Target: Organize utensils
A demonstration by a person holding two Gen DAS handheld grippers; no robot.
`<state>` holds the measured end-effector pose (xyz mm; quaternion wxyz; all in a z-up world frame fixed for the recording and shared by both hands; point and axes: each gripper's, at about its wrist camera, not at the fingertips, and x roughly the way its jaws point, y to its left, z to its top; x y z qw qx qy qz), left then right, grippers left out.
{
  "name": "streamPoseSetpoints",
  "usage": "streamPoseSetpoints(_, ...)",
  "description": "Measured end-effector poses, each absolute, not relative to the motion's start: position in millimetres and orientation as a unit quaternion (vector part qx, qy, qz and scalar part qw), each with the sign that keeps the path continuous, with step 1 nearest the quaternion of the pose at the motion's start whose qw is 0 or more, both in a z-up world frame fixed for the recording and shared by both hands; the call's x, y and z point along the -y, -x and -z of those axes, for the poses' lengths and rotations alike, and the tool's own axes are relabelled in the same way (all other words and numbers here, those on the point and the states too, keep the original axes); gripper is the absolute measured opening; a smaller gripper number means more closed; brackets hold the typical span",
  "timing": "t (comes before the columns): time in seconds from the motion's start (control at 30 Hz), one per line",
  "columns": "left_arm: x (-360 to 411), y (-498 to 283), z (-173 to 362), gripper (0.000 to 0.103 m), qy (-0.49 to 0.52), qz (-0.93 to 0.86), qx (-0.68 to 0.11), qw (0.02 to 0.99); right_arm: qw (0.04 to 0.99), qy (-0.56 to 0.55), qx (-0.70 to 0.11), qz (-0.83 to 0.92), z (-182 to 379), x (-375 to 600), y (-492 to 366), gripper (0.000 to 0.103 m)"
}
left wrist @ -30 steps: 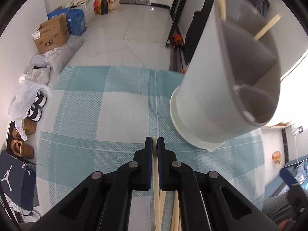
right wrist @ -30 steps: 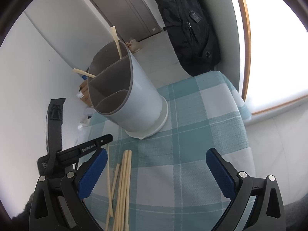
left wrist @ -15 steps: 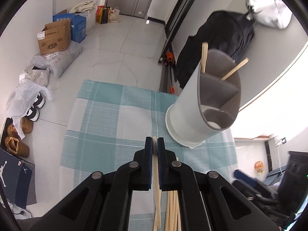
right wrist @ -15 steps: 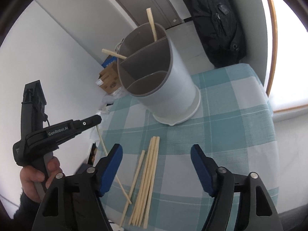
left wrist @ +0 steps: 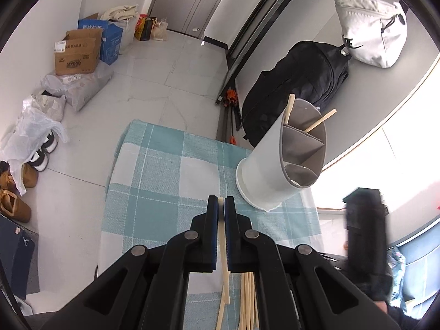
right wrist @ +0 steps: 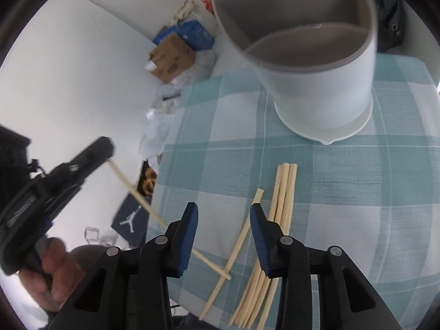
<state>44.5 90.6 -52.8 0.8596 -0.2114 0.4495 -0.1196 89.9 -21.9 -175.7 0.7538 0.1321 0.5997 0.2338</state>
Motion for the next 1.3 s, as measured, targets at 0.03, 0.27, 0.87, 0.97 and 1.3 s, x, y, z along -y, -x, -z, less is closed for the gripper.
streamPoseSetpoints(0.03, -93, -44, 53, 0.001, 0.213, 0.121, -0.449, 0.859, 0.750, -0.126, -0.608, -0.227, 180, 20, -92, 0.036)
streamPoseSetpoints(0.27, -108, -40, 50, 0.001, 0.224, 0.129, -0.443, 0.859, 0.738, -0.078, -0.647, -0.176, 199, 5, -111, 0.031)
streamPoseSetpoints(0.87, -121, -33, 46, 0.001, 0.236, 0.155, -0.437, 0.854, 0.782, -0.036, -0.611, -0.120, 192, 1, -107, 0.000)
streamPoseSetpoints(0.97, -120, -31, 39, 0.001, 0.234, 0.157, -0.426, 0.860, 0.800, -0.049, -0.584, -0.127, 178, 11, -101, 0.000)
streamPoseSetpoints(1.3, -122, -23, 25, 0.001, 0.228, 0.156, -0.407, 0.871, 0.764, -0.067, -0.623, -0.155, 190, 8, -114, 0.008)
